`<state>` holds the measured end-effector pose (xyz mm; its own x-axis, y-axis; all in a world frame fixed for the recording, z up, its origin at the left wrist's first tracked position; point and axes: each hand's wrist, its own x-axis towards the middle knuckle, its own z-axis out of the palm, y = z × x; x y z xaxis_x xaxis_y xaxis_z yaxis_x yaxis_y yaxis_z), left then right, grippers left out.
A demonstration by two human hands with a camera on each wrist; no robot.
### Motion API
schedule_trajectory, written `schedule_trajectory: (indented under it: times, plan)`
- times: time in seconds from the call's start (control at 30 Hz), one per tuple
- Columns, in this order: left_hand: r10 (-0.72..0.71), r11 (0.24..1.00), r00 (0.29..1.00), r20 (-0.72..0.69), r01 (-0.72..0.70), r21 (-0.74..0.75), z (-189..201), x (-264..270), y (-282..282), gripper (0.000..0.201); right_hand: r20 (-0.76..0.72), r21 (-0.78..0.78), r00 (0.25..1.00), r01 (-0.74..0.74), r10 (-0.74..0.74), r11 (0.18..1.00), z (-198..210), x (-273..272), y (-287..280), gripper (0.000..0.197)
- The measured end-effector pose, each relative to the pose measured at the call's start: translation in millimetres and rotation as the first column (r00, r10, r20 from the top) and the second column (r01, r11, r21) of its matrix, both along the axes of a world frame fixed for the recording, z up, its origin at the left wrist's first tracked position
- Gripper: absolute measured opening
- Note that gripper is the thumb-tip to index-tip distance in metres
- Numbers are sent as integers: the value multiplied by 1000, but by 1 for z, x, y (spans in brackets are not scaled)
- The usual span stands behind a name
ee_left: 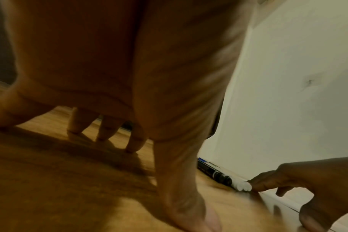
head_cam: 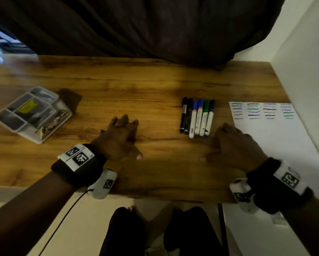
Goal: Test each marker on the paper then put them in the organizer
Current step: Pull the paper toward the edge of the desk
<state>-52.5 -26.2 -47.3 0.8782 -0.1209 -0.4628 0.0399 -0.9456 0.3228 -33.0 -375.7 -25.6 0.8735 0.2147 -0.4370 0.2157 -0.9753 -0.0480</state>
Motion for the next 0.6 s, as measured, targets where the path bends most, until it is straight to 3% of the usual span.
schedule_trajectory:
  times: [0.07,0.27,0.4,0.5,0.6]
  plan:
    - [-17,999,999,30,16,29,0,-1,1,130,-18,-22,1000,-13,13,1000,1,3,-1,92]
    - [-158,981,979,128,142,131,12,-24,-11,82,-40,-113,996,-79,75,990,1,-2,6,85]
    - [-175,963,975,137,141,228,24,-65,-30,84,-12,-97,1000,14,-16,995,8,-17,4,98]
    - [-189,954,967,171,139,267,23,-101,-45,73,8,7,998,59,-59,998,21,-49,-12,106]
    - [-189,964,961,204,142,224,9,-127,-50,72,122,81,989,76,-86,994,25,-87,-36,91]
